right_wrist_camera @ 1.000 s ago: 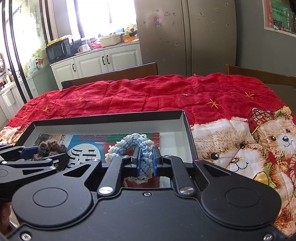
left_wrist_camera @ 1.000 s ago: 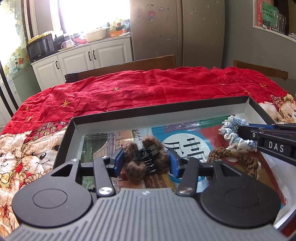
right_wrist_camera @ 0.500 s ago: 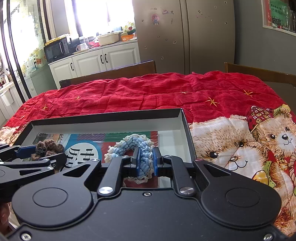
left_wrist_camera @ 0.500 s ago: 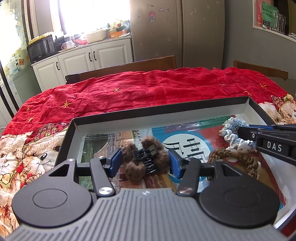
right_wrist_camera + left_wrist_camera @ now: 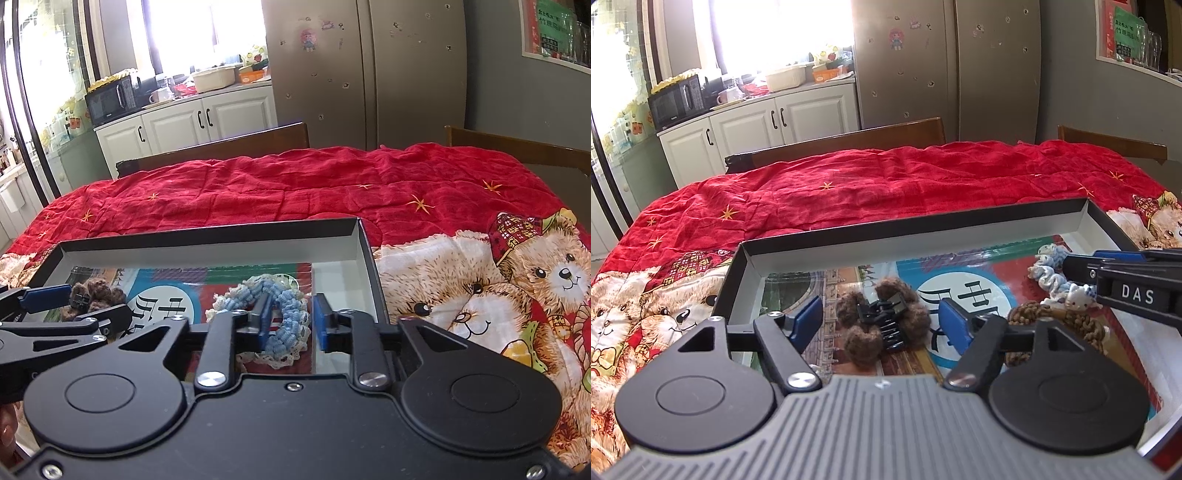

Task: Organize objects
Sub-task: 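Open left tool releasing claw clip in box while right tool releases blue ring, then lift both open tools up and back out of the box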

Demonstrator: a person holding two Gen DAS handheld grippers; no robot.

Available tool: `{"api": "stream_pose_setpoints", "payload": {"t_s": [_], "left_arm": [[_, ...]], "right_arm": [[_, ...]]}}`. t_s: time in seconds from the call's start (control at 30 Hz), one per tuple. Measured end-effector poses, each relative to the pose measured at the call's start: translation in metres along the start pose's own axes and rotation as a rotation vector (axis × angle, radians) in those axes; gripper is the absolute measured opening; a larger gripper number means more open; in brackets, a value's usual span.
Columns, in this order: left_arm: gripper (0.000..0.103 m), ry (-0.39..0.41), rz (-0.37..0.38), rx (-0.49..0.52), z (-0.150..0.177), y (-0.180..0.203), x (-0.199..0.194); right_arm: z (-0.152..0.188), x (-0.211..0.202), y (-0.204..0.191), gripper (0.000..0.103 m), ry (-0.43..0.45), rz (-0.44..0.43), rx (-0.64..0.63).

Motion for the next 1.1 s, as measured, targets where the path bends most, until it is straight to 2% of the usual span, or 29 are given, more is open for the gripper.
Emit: {"api": "stream_pose_setpoints", "payload": {"t_s": [0.03,0.2,0.33,0.7,1.1], "left_arm": [[0.082,0.002,-0.001,-0.002,0.0,0.0,0.0],[0.085,0.009,-0.009,-0.004,-0.001,-0.002,-0.002],[0.086,0.017,-0.033,-0.002,-0.002,-0.005,-0.007],[0.089,0.053,-0.039,-0.028,-0.011,-0.008,-0.033],[0.092,0.093,-0.056,-0.033,-0.015,-0.01,-0.072]], "right_arm": [[0.0,-0.001,0.0,0.035,0.002,-0.002,-0.001],[-0.002,-0.002,-0.001,0.036,0.011,-0.004,0.002],[-0.004,-0.007,0.0,0.04,0.028,-0.018,0.017],[-0.008,-0.034,-0.009,0.041,0.046,-0.059,0.014],[-0.003,-0.068,-0.01,0.041,0.036,-0.061,-0.01]]}}
Point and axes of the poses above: each gripper's, at about its wrist camera, not at the fingertips, and x roughly the way its jaws point, y to its right, z to its underside, the point moved 10 cm from there along x, roughly the way its jaws point, and after that the axes turned 13 degrees about x, right-handed, at the moved point
